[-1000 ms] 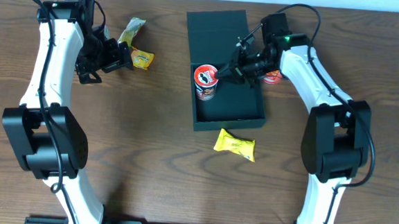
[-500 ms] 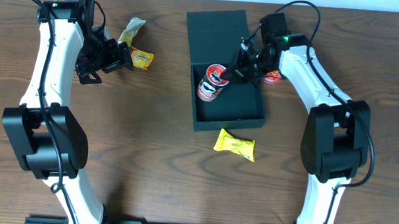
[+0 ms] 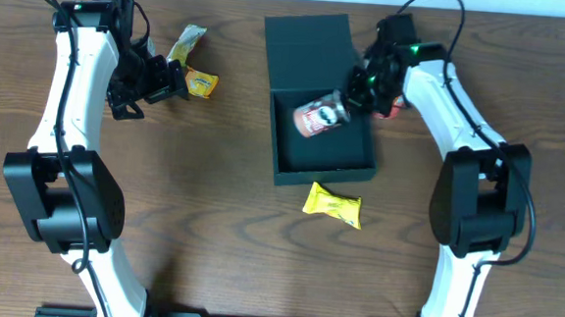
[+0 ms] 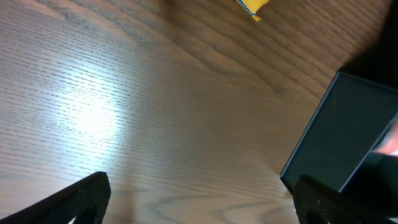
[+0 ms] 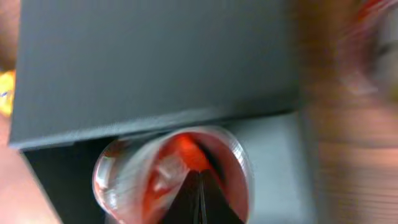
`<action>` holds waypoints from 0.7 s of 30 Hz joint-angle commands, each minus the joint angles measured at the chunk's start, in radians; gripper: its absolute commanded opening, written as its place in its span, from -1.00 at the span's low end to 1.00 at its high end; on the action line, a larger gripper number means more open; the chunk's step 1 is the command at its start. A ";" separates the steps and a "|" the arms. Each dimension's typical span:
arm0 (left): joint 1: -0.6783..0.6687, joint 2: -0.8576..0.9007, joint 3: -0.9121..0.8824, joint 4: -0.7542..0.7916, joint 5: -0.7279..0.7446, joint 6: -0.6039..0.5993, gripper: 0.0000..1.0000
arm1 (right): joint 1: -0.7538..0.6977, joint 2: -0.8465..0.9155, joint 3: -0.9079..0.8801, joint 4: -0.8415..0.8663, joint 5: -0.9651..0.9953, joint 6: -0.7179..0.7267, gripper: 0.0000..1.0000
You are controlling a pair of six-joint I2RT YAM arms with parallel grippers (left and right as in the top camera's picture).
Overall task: Pack container
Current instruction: 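Push the dark can down into the box and release it, then move right gripper to the red Pringles can and grasp it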
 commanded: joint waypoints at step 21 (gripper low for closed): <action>-0.002 -0.008 0.015 0.002 0.000 -0.012 0.91 | -0.061 -0.016 0.266 -0.172 0.578 0.084 0.50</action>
